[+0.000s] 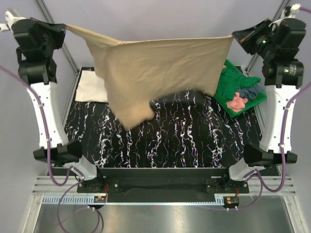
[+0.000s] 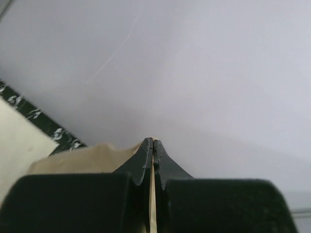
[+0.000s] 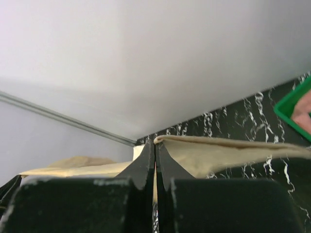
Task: Fold and stack the t-shirts
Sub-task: Flatten the tshirt out
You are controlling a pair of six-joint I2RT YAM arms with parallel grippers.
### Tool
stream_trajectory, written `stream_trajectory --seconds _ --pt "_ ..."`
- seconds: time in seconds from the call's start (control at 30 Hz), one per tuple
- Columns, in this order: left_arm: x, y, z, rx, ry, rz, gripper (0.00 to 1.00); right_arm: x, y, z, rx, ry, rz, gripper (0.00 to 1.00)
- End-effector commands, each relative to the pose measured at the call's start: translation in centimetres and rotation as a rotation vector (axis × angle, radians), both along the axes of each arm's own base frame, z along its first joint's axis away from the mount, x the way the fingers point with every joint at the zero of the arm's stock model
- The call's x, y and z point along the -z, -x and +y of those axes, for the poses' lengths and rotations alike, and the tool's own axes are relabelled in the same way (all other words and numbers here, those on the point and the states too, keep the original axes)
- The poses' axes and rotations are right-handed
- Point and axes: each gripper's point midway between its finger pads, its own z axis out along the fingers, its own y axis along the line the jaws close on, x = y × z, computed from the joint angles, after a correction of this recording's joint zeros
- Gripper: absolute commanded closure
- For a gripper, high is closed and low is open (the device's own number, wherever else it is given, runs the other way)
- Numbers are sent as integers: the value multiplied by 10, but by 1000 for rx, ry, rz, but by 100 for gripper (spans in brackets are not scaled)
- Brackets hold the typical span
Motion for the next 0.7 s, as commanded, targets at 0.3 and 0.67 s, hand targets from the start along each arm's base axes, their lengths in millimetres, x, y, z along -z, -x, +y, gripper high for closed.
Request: stream_trajectory --seconds 0.3,0.67 --pt "130 170 -58 147 40 127 100 82 106 9 -49 86 112 100" --pt "394 244 -65 120 113 616 100 312 164 10 -56 66 544 100"
